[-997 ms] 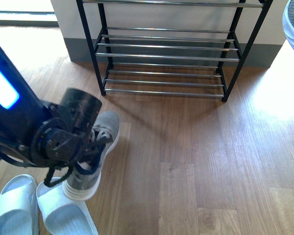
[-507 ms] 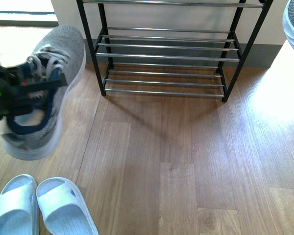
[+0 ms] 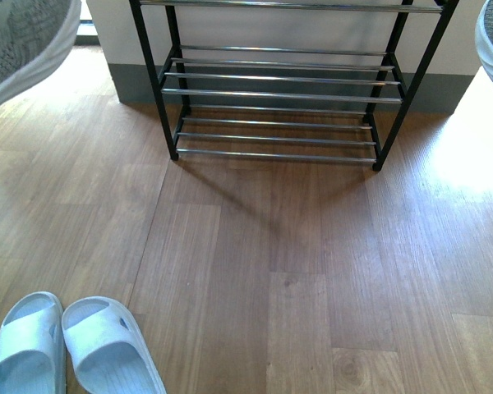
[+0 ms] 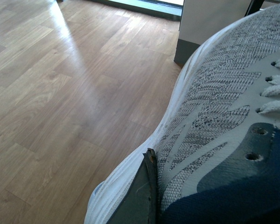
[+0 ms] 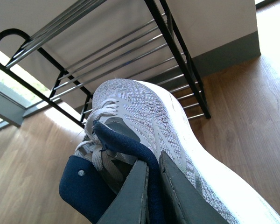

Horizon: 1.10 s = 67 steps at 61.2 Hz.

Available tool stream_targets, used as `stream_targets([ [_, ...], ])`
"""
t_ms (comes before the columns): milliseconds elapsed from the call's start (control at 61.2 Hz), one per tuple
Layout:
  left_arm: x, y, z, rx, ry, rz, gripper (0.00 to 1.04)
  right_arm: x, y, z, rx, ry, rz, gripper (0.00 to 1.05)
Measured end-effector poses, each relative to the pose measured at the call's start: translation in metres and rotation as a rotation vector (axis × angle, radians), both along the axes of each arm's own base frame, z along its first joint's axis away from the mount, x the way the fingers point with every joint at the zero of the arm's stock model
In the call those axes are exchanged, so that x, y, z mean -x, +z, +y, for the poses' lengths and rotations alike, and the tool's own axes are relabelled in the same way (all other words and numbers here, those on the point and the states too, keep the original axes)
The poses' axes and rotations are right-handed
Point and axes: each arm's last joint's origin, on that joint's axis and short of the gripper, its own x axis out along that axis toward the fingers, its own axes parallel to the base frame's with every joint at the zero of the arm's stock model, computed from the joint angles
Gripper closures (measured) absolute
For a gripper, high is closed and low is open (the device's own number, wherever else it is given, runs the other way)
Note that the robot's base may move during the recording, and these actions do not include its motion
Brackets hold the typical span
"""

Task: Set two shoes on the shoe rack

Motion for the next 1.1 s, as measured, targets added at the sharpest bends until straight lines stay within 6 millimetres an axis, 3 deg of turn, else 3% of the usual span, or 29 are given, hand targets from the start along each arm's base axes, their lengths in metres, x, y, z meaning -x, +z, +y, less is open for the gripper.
stream_targets([
  [1095,0.0005,-0.0007,-0.0014,-0.002,-0.011,0.005,1.03,0.0,-0.0003,-0.0004,0.001,-0.008,0.002,1.0],
])
